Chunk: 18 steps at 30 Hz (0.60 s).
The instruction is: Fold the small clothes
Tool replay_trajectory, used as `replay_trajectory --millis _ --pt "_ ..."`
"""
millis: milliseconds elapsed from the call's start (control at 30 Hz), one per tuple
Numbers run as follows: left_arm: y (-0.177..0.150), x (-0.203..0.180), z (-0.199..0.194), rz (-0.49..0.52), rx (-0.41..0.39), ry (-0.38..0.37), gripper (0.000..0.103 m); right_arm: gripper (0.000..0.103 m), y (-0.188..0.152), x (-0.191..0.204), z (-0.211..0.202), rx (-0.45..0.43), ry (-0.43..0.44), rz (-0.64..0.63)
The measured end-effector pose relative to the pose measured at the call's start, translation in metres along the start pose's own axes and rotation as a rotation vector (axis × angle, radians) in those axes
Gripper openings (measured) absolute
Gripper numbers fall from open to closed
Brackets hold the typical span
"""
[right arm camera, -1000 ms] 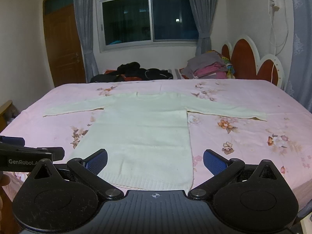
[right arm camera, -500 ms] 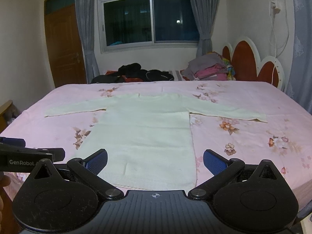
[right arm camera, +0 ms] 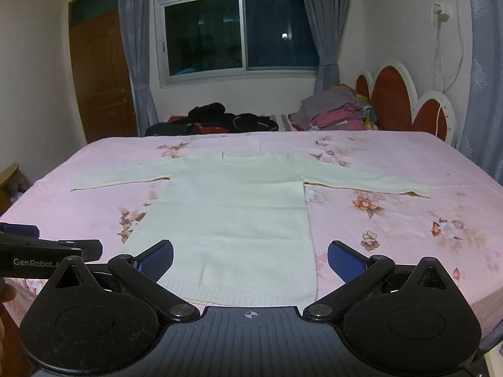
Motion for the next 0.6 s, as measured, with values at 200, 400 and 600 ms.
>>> replay_trajectory --millis 200,400,600 --pt "0.0001 0.0026 0.0002 -0.001 0.001 0.000 0.103 0.103 -0.0007 -0.0007 -0.0008 0.000 0.000 0.000" --pt "0.0001 0.0042 0.0003 -0.002 0.004 -0.002 0.103 0.103 -0.0014 -0.0024 -0.0005 0.001 0.000 0.003" --pt "0.0010 0.0050 0.0020 -0.003 0.010 -0.002 0.103 0.103 -0.0029 -0.0052 0.0011 0.002 -0.002 0.008"
Point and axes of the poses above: each gripper's, at about its wrist camera, not at the fingertips, and z roughly the way its jaws point, x to its left, y to its top, the point moved 4 cm from there along z, roughly the way its jaws point, and after that the axes turned 5 degrees about -x, right-handed, at the moved point
